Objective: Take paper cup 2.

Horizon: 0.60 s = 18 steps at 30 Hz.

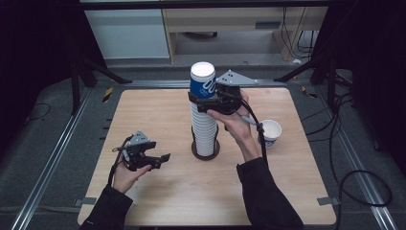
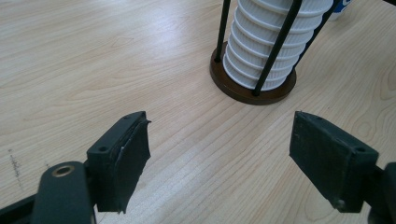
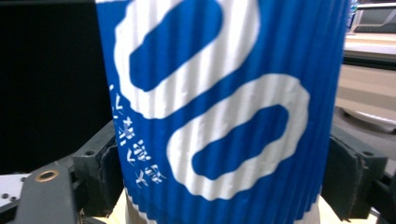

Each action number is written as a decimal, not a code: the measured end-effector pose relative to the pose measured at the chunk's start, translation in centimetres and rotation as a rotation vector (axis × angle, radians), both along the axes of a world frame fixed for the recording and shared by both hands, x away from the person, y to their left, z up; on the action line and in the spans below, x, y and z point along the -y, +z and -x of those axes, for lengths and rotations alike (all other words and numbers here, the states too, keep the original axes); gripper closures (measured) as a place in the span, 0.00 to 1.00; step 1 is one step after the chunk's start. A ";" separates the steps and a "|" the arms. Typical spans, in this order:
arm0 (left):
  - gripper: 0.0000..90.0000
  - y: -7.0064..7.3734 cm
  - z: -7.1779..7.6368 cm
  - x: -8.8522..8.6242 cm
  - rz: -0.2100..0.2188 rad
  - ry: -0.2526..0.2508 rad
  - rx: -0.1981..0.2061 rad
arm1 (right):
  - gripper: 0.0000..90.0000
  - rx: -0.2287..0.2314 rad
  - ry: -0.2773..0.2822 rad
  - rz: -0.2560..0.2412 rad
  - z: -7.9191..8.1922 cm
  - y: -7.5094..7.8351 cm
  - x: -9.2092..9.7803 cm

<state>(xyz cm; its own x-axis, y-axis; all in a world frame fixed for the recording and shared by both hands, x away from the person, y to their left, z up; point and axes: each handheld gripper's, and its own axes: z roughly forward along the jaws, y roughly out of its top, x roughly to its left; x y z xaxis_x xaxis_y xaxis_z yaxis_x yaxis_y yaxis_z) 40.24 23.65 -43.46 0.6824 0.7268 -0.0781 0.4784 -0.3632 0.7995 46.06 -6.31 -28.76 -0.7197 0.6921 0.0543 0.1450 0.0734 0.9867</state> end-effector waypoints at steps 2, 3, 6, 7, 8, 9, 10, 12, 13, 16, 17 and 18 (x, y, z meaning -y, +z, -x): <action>0.22 0.0 0.0 0.0 -0.001 -0.001 0.000 | 0.18 -0.001 -0.001 -0.003 0.0 0.0 0.0; 0.22 0.0 0.0 0.0 -0.001 -0.001 0.000 | 0.18 -0.001 -0.001 -0.003 0.0 0.0 0.0; 0.22 0.0 0.0 0.0 -0.001 0.000 -0.001 | 0.19 0.004 0.002 0.008 0.1 0.1 0.1; 0.22 0.0 0.0 0.0 -0.001 0.000 0.000 | 0.19 0.005 0.002 0.010 0.1 0.2 0.1; 0.22 0.0 0.0 0.0 0.000 0.000 0.000 | 0.19 0.007 0.003 0.012 0.2 0.2 0.1; 0.22 0.0 0.0 0.0 0.000 0.000 0.000 | 0.19 0.007 0.003 0.012 0.2 0.2 0.1; 0.22 0.0 0.0 0.0 -0.002 0.001 0.000 | 0.19 0.013 0.006 0.011 0.2 0.3 0.1; 0.22 0.0 0.0 -0.1 0.001 0.000 0.000 | 0.20 0.016 0.013 -0.004 0.2 0.4 0.3; 0.22 0.0 0.0 -0.1 0.002 0.000 0.001 | 0.20 0.018 0.015 -0.009 0.2 0.6 0.3; 0.22 0.0 0.0 -0.1 0.000 0.000 0.000 | 0.21 0.022 0.016 -0.001 0.3 1.2 0.4; 0.22 0.0 0.0 0.0 0.002 0.000 0.001 | 0.21 0.026 0.016 0.001 0.3 1.3 0.4; 0.22 0.0 0.0 0.0 0.002 0.000 0.001 | 0.21 0.027 0.017 0.005 0.4 1.5 0.4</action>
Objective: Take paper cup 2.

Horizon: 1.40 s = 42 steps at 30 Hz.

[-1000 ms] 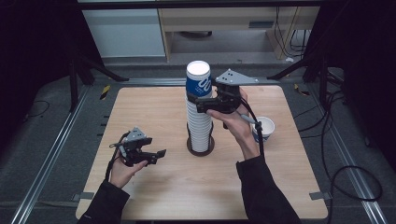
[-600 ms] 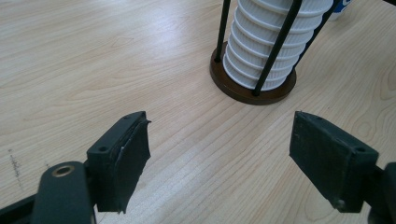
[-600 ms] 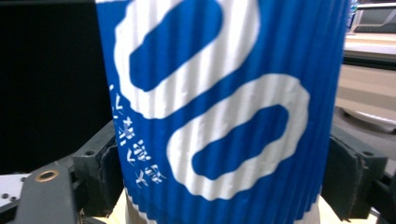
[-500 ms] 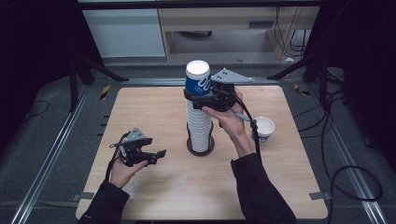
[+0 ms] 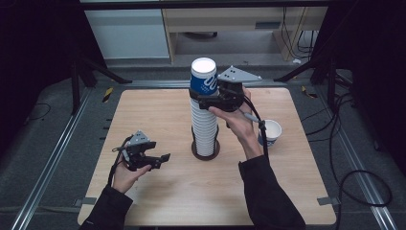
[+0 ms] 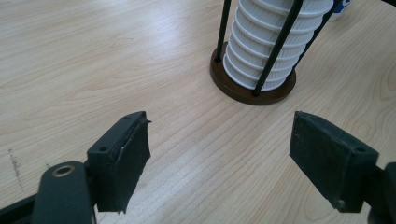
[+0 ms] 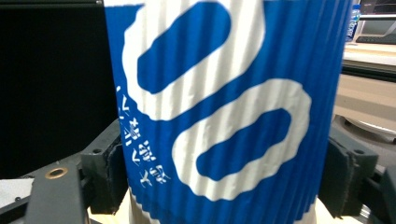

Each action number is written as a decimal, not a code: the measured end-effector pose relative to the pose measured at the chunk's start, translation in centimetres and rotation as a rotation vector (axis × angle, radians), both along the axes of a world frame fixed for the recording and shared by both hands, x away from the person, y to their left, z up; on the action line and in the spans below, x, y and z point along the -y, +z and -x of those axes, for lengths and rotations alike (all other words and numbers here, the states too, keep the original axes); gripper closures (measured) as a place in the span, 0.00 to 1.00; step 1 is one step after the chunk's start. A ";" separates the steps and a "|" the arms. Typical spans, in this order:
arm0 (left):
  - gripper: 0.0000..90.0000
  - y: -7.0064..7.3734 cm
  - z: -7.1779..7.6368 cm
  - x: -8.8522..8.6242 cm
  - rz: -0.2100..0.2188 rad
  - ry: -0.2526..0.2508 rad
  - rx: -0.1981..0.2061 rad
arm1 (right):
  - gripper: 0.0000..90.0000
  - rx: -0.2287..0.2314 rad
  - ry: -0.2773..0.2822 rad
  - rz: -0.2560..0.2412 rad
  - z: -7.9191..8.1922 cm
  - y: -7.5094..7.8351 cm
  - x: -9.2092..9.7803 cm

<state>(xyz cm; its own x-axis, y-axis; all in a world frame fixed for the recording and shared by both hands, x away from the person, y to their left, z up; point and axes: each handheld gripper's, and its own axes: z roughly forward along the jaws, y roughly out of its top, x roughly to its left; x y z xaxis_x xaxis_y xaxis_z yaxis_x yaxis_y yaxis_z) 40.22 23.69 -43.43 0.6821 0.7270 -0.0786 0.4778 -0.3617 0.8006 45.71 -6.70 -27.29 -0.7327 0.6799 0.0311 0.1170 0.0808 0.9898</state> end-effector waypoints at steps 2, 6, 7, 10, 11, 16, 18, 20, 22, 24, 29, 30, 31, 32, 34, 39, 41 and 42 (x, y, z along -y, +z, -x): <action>0.22 0.0 0.0 0.0 -0.001 0.000 0.000 | 0.22 0.005 0.003 0.001 0.0 0.3 0.0; 0.22 0.0 0.0 -0.1 0.001 0.000 0.000 | 0.22 -0.002 0.007 0.003 -0.1 0.4 0.1; 0.22 0.0 0.0 -0.1 0.002 0.000 0.000 | 0.22 -0.003 0.009 0.002 -0.1 0.4 0.2; 0.22 0.0 0.0 -0.1 0.002 0.001 0.000 | 0.23 0.009 0.009 0.006 0.0 1.0 0.2; 0.22 0.0 0.0 -0.1 0.003 0.001 -0.001 | 0.23 0.010 0.009 0.003 0.0 1.1 0.2; 0.22 0.0 0.0 -0.1 0.004 0.002 0.000 | 0.23 0.026 0.003 0.019 0.2 2.1 0.1; 0.22 0.1 0.0 -0.1 0.004 0.003 0.001 | 0.23 0.030 0.000 0.014 0.3 2.5 0.2; 0.22 0.1 0.0 -0.2 0.005 0.003 0.001 | 0.23 0.033 -0.003 0.013 0.3 2.8 0.3; 0.22 0.1 0.0 -0.2 0.005 0.004 0.000 | 0.23 0.037 -0.004 0.012 0.3 2.9 0.4; 0.22 0.1 0.0 -0.2 0.005 0.004 0.000 | 0.23 0.038 -0.001 0.006 0.3 3.2 0.5; 0.22 0.0 0.0 -0.2 0.003 0.003 -0.001 | 0.23 0.053 0.000 -0.006 0.5 4.0 0.5; 0.22 0.0 0.0 -0.2 0.003 0.003 0.000 | 0.23 0.056 0.000 -0.007 0.5 4.1 0.5; 0.22 0.0 0.0 -0.2 0.003 0.003 0.000 | 0.23 0.059 0.001 -0.009 0.6 4.3 0.5; 0.22 0.1 0.0 -0.2 0.004 0.003 0.000 | 0.23 0.060 0.001 -0.012 0.6 4.4 0.5; 0.22 0.1 0.0 -0.2 0.005 0.005 0.000 | 0.23 0.074 -0.001 -0.006 0.8 4.8 0.5; 0.22 0.1 0.0 -0.2 0.010 0.008 0.002 | 0.23 0.090 -0.001 -0.014 1.3 5.5 0.9; 0.22 0.1 0.0 -0.3 0.010 0.006 0.002 | 0.23 0.105 -0.007 -0.015 1.8 5.9 1.5; 0.22 0.1 0.0 -0.3 0.008 0.007 0.002 | 0.23 0.108 -0.013 -0.016 1.9 6.0 1.8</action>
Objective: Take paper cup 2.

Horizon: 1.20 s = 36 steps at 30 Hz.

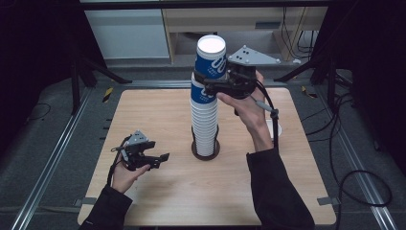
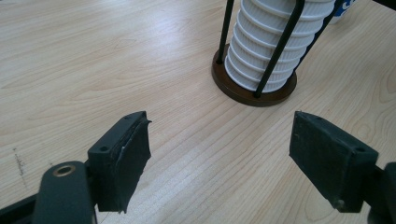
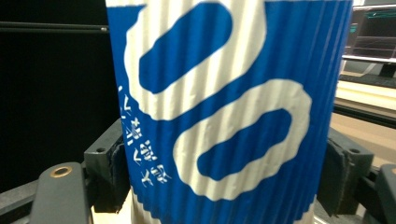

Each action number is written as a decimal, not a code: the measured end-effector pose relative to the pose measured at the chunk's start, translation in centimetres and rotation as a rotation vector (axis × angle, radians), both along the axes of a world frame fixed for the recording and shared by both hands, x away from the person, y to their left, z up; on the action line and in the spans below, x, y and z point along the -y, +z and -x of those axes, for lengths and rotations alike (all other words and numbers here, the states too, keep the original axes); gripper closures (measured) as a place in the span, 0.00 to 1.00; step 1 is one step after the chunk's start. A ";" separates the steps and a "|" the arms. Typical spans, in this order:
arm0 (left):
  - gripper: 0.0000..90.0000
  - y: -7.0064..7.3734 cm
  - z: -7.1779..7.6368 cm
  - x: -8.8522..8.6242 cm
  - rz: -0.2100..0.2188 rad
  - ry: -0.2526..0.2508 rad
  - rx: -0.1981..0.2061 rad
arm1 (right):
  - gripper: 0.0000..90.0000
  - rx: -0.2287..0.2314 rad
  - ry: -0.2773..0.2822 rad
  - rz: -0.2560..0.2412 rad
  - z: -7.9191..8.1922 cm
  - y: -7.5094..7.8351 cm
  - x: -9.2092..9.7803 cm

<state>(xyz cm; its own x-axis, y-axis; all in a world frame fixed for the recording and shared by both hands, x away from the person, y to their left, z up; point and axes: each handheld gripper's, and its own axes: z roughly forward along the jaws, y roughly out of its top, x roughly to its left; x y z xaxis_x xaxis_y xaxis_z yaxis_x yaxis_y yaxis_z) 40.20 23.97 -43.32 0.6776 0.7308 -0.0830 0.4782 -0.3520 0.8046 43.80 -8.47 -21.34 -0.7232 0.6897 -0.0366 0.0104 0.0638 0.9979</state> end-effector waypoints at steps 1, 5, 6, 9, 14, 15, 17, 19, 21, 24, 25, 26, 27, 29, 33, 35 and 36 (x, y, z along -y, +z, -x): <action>0.22 0.0 0.0 0.0 0.000 0.000 0.000 | 0.23 0.000 0.000 0.000 0.0 0.0 0.0; 0.22 0.0 0.0 0.0 -0.003 0.000 0.002 | 0.23 0.006 -0.025 0.006 0.8 0.0 1.7; 0.22 0.0 0.0 0.1 -0.001 -0.003 0.002 | 0.23 0.007 -0.029 0.005 0.9 -0.1 2.1; 0.22 0.0 0.0 0.1 -0.004 -0.004 0.003 | 0.23 0.004 -0.042 0.005 1.2 -0.2 2.9; 0.22 0.0 0.1 0.1 -0.003 -0.005 0.003 | 0.23 -0.006 -0.071 0.024 2.0 -1.2 5.1; 0.22 0.0 0.1 0.1 -0.003 -0.005 0.003 | 0.23 -0.006 -0.071 0.024 2.0 -1.2 5.1; 0.22 0.0 0.1 0.1 -0.004 -0.006 0.004 | 0.23 -0.019 -0.078 0.034 2.3 -1.9 5.9; 0.22 0.0 0.1 0.1 -0.005 -0.008 0.004 | 0.23 -0.022 -0.079 0.038 2.4 -2.3 6.3; 0.22 0.0 0.1 0.2 -0.007 -0.009 0.003 | 0.23 -0.029 -0.076 0.042 2.7 -3.1 6.9; 0.22 0.0 0.1 0.3 -0.009 -0.011 0.003 | 0.23 -0.042 -0.073 0.055 2.9 -4.1 7.5; 0.22 0.0 0.1 0.3 -0.008 -0.012 0.003 | 0.23 -0.045 -0.070 0.059 3.0 -4.4 7.7; 0.22 0.0 0.1 0.3 -0.010 -0.011 0.002 | 0.23 -0.050 -0.070 0.062 3.0 -4.7 7.8; 0.22 0.0 0.1 0.3 -0.010 -0.011 0.002 | 0.23 -0.052 -0.069 0.063 3.1 -4.9 8.0; 0.22 0.0 0.2 0.3 -0.010 -0.011 0.002 | 0.23 -0.060 -0.064 0.064 3.2 -5.4 8.2; 0.22 0.0 0.2 0.3 -0.010 -0.012 0.003 | 0.23 -0.077 -0.053 0.079 3.5 -6.5 8.7; 0.22 0.0 0.2 0.3 -0.009 -0.013 0.004 | 0.23 -0.086 -0.047 0.088 3.6 -7.1 8.9; 0.22 0.0 0.2 0.3 -0.009 -0.012 0.004 | 0.23 -0.088 -0.047 0.091 3.7 -7.5 9.0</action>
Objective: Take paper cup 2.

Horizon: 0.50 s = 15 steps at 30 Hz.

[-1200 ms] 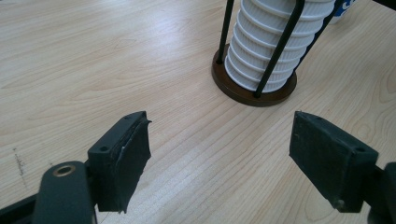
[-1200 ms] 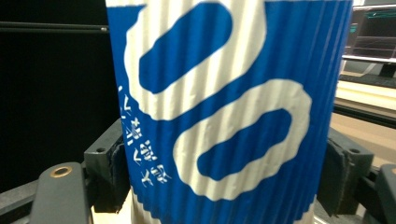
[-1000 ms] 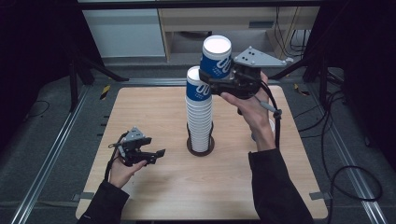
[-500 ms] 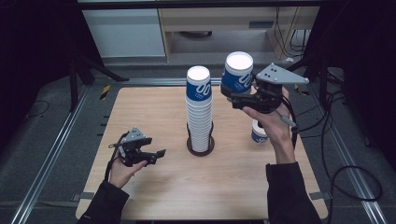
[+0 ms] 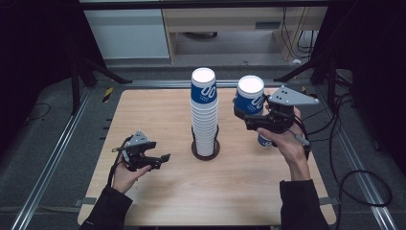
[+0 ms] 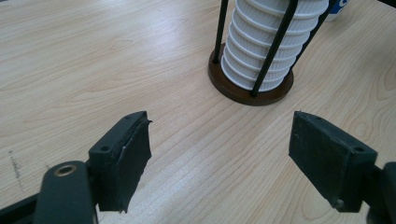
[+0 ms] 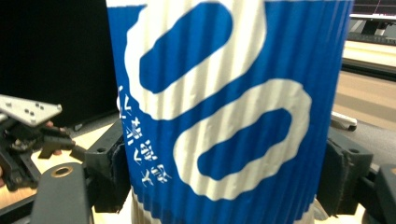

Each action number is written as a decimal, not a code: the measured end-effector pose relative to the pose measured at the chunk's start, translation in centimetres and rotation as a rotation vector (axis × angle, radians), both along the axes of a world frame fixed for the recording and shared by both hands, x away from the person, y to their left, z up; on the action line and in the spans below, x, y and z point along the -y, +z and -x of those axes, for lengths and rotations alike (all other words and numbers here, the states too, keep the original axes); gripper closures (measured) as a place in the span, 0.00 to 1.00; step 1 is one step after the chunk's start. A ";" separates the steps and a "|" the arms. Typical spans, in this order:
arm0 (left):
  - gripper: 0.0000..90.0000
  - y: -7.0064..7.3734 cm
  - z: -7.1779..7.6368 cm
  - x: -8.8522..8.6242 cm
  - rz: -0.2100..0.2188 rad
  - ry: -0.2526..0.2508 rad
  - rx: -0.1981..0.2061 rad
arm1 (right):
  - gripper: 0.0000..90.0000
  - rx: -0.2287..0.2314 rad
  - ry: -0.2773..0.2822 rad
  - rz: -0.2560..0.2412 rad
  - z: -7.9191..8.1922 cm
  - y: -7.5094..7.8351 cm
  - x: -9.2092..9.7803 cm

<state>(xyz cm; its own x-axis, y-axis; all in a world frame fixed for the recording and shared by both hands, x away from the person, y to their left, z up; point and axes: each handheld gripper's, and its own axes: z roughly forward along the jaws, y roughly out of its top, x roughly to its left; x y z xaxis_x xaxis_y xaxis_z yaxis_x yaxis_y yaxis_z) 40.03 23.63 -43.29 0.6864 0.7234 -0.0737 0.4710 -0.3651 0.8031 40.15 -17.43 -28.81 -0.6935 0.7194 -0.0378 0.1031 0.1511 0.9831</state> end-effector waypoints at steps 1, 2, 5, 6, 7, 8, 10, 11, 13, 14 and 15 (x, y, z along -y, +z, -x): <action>0.22 0.0 0.0 0.0 -0.001 0.000 0.001 | 0.23 -0.007 0.001 0.000 0.0 -0.3 0.1; 0.22 0.0 0.0 0.0 -0.001 -0.001 0.001 | 0.23 -0.013 0.002 0.001 0.0 -0.7 0.3; 0.22 0.0 0.0 0.0 -0.001 -0.004 0.000 | 0.23 -0.033 0.003 0.007 0.1 -1.7 0.6; 0.22 0.0 0.0 0.0 -0.002 -0.003 0.000 | 0.23 -0.038 0.003 0.009 0.1 -1.9 0.7; 0.22 0.0 0.0 0.0 -0.002 -0.003 0.000 | 0.23 -0.043 0.003 0.012 0.1 -2.2 0.7; 0.22 0.0 0.0 0.0 0.000 -0.004 0.000 | 0.23 -0.046 0.004 0.016 0.1 -2.5 0.8; 0.22 0.0 0.1 0.0 -0.002 -0.005 0.000 | 0.23 -0.053 0.012 0.018 0.2 -3.0 0.9; 0.22 0.0 0.1 0.0 -0.002 -0.006 0.000 | 0.23 -0.055 0.012 0.022 0.2 -3.2 1.0; 0.22 0.0 0.0 0.1 -0.001 -0.006 0.000 | 0.23 -0.061 0.019 0.034 0.3 -3.7 1.0; 0.22 0.0 0.1 0.1 -0.001 -0.006 0.000 | 0.23 -0.067 0.021 0.032 0.4 -3.9 1.1; 0.22 0.0 0.1 0.1 0.000 -0.007 0.000 | 0.23 -0.071 0.024 0.036 0.4 -4.1 1.1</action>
